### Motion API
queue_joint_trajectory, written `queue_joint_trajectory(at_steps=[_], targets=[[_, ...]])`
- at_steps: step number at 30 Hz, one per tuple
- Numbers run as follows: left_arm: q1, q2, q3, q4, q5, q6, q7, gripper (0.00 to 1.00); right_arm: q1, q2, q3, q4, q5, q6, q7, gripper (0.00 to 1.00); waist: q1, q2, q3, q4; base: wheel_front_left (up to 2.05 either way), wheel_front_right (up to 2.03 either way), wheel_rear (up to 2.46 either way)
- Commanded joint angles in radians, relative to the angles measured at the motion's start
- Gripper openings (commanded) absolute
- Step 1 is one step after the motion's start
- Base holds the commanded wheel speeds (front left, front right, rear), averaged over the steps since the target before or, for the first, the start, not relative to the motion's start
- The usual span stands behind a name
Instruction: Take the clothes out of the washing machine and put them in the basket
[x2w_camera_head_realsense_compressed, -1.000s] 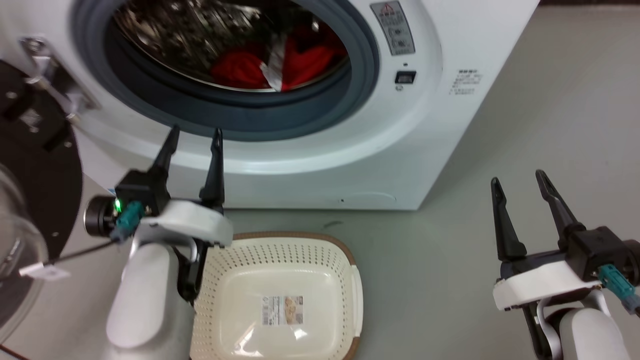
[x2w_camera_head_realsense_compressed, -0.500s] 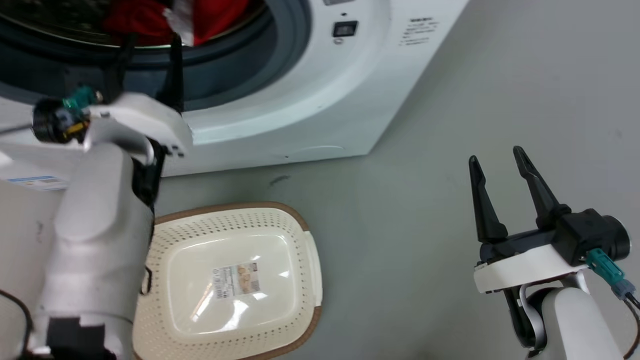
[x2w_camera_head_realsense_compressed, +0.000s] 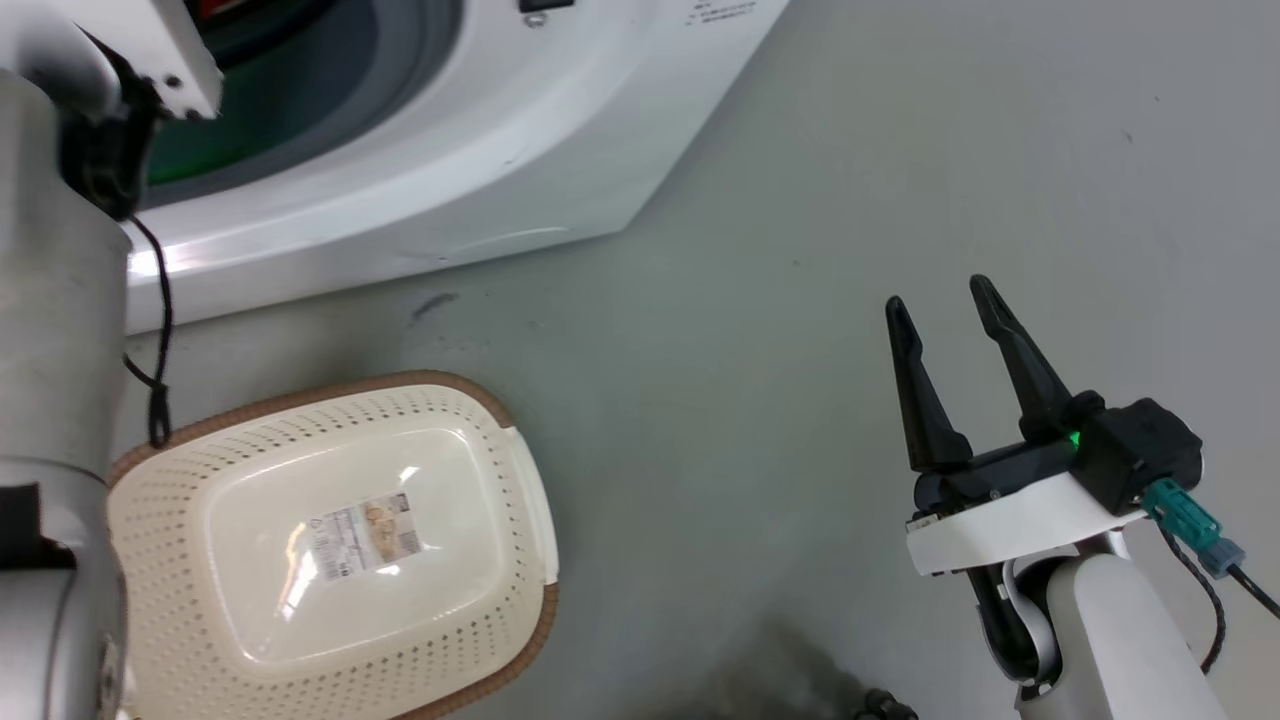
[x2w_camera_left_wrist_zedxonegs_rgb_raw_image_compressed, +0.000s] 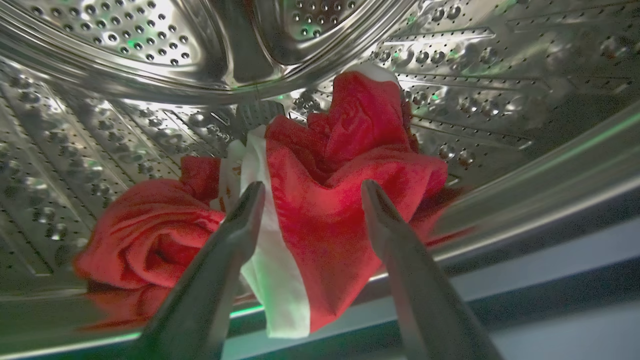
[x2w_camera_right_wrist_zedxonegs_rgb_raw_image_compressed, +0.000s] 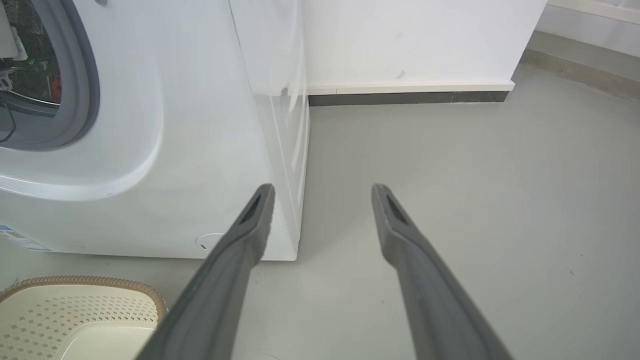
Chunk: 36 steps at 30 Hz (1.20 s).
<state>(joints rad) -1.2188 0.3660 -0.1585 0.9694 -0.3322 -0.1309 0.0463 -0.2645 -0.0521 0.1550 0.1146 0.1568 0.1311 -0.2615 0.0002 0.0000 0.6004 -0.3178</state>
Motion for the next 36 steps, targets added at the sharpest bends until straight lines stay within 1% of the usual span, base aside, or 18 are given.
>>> queue_joint_trajectory(at_steps=[1, 6, 11, 13, 14, 15, 16, 18, 19, 20, 21, 22, 25, 29, 33, 35, 36], targets=[[-0.065, 0.026, -0.012, 0.023, -0.059, 0.000, 0.085, 1.00, -0.026, 0.003, 0.020, -0.012, 0.026, -0.001, -0.004, 1.00, -0.0002, 0.0000, 0.056, -0.051, 0.00, 0.00, 0.00], [-0.116, 0.079, -0.040, 0.045, -0.125, 0.000, 0.210, 1.00, -0.034, 0.003, 0.042, -0.018, 0.064, -0.001, -0.004, 1.00, -0.0002, 0.0000, 0.088, -0.092, 0.00, 0.00, 0.00], [-0.158, 0.113, -0.067, 0.059, -0.165, 0.000, 0.346, 1.00, -0.033, 0.003, 0.058, -0.016, 0.088, -0.001, -0.004, 1.00, -0.0002, 0.0000, 0.105, -0.121, 0.00, 0.00, 0.00], [-0.173, 0.118, -0.081, 0.064, -0.184, 0.000, 0.421, 1.00, -0.033, 0.003, 0.065, -0.016, 0.097, -0.001, -0.004, 1.00, -0.0002, 0.0000, 0.108, -0.128, 0.00, 0.00, 0.00], [-0.173, 0.118, -0.081, 0.064, -0.184, 0.000, 0.421, 1.00, -0.033, 0.003, 0.065, -0.016, 0.097, -0.001, -0.004, 1.00, -0.0002, 0.0000, 0.108, -0.128, 0.00, 0.00, 0.00], [-0.191, 0.128, -0.093, 0.063, -0.189, 0.000, 0.482, 1.00, -0.031, 0.003, 0.071, -0.013, 0.107, -0.001, -0.004, 1.00, -0.0002, 0.0000, 0.108, -0.133, 0.00, 0.00, 0.00], [-0.191, 0.128, -0.093, 0.063, -0.189, 0.000, 0.482, 1.00, -0.031, 0.003, 0.071, -0.013, 0.107, -0.001, -0.004, 1.00, -0.0002, 0.0000, 0.108, -0.133, 0.00, 0.00, 0.00], [-0.201, 0.135, -0.105, 0.071, -0.196, 0.000, 0.549, 1.00, -0.031, 0.003, 0.079, -0.010, 0.115, -0.001, -0.004, 1.00, -0.0002, 0.0000, 0.108, -0.136, 0.00, 0.00, 0.00], [-0.205, 0.137, -0.106, 0.074, -0.200, -0.001, 0.575, 0.87, -0.031, 0.003, 0.082, -0.009, 0.117, -0.001, -0.004, 1.00, -0.0002, 0.0000, 0.107, -0.137, 0.00, 0.00, 0.00], [-0.208, 0.135, -0.107, 0.080, -0.204, 0.000, 0.604, 0.47, -0.032, 0.003, 0.084, -0.008, 0.119, -0.001, -0.004, 1.00, -0.0002, 0.0000, 0.106, -0.138, 0.00, 0.00, 0.00], [-0.210, 0.131, -0.107, 0.082, -0.209, 0.003, 0.626, 0.02, -0.033, 0.003, 0.087, -0.006, 0.121, -0.001, -0.004, 1.00, -0.0002, 0.0000, 0.106, -0.139, 0.00, 0.00, 0.00], [-0.213, 0.131, -0.106, 0.082, -0.213, 0.009, 0.641, 0.00, -0.034, 0.003, 0.088, -0.005, 0.124, -0.001, -0.004, 1.00, -0.0002, 0.0000, 0.105, -0.140, 0.00, 0.00, 0.00], [-0.210, 0.137, -0.100, 0.072, -0.220, 0.028, 0.657, 0.00, -0.042, 0.003, 0.092, -0.003, 0.129, -0.001, -0.004, 1.00, -0.0002, 0.0000, 0.100, -0.145, 0.00, 0.00, 0.00], [-0.189, 0.145, -0.098, 0.036, -0.209, 0.053, 0.592, 0.00, -0.042, 0.003, 0.091, 0.005, 0.132, -0.001, -0.004, 1.00, -0.0002, 0.0000, 0.081, -0.146, 0.00, 0.00, 0.00], [-0.131, 0.144, -0.091, 0.000, -0.201, 0.063, 0.451, 0.00, -0.039, 0.003, 0.084, 0.016, 0.129, -0.001, -0.004, 1.00, -0.0002, 0.0000, 0.043, -0.138, 0.00, 0.00, 0.00], [-0.097, 0.141, -0.094, -0.018, -0.191, 0.063, 0.357, 0.00, -0.038, 0.003, 0.078, 0.020, 0.125, -0.001, -0.004, 1.00, -0.0002, 0.0000, 0.019, -0.129, 0.00, 0.00, 0.00], [-0.077, 0.137, -0.091, -0.028, -0.186, 0.068, 0.292, 0.00, -0.036, 0.003, 0.072, 0.023, 0.119, -0.001, -0.004, 1.00, -0.0002, 0.0000, 0.003, -0.124, 0.00, 0.00, 0.00]])
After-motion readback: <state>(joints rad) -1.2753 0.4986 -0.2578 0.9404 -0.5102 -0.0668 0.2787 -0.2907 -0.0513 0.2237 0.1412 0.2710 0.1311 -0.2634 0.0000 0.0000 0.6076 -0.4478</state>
